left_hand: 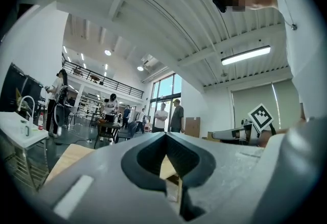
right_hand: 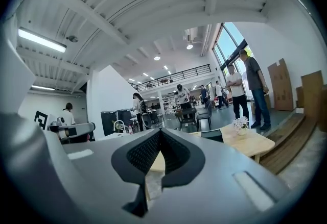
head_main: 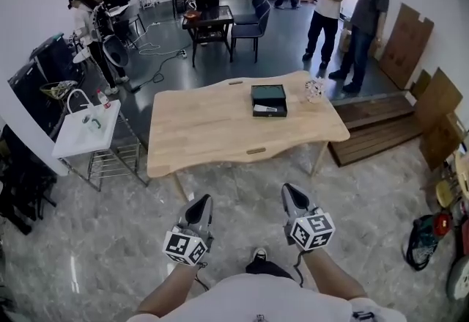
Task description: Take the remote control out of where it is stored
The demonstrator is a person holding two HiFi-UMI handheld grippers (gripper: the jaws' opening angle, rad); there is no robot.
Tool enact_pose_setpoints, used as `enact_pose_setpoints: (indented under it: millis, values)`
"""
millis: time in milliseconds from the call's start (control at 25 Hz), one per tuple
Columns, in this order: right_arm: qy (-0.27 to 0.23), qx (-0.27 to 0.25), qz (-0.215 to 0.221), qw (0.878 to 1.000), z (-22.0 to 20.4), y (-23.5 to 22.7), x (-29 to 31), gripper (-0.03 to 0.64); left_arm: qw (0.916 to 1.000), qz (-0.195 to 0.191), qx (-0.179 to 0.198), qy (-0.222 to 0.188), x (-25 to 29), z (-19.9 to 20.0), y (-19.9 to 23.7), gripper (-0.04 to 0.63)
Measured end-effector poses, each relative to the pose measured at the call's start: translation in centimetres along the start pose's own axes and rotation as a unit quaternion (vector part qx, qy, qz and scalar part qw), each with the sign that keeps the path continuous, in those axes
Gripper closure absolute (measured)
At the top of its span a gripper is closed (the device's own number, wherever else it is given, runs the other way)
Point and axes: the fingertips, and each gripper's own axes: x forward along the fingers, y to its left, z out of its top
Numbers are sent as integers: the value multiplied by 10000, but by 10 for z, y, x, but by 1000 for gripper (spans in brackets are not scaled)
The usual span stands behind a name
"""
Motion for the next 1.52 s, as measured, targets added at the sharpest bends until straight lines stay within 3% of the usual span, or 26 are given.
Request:
enact_pose_setpoints:
  millis: [560,920,1200,1520]
  values:
    - [55,102,93,9999,35,-102,83,589,9998,116,134,-16,135,4,17,595]
    - [101,233,91,9996,39,-147,129,589,9997,109,207,78,193,-2,30,595]
    - [276,252,73,9993,27,-170,190,589,9999,4,105,136,254,-23,73,595]
    - [380,267,-168,9988,40,-210,299,589,9991,-405,-95,103,371,-27,151,595]
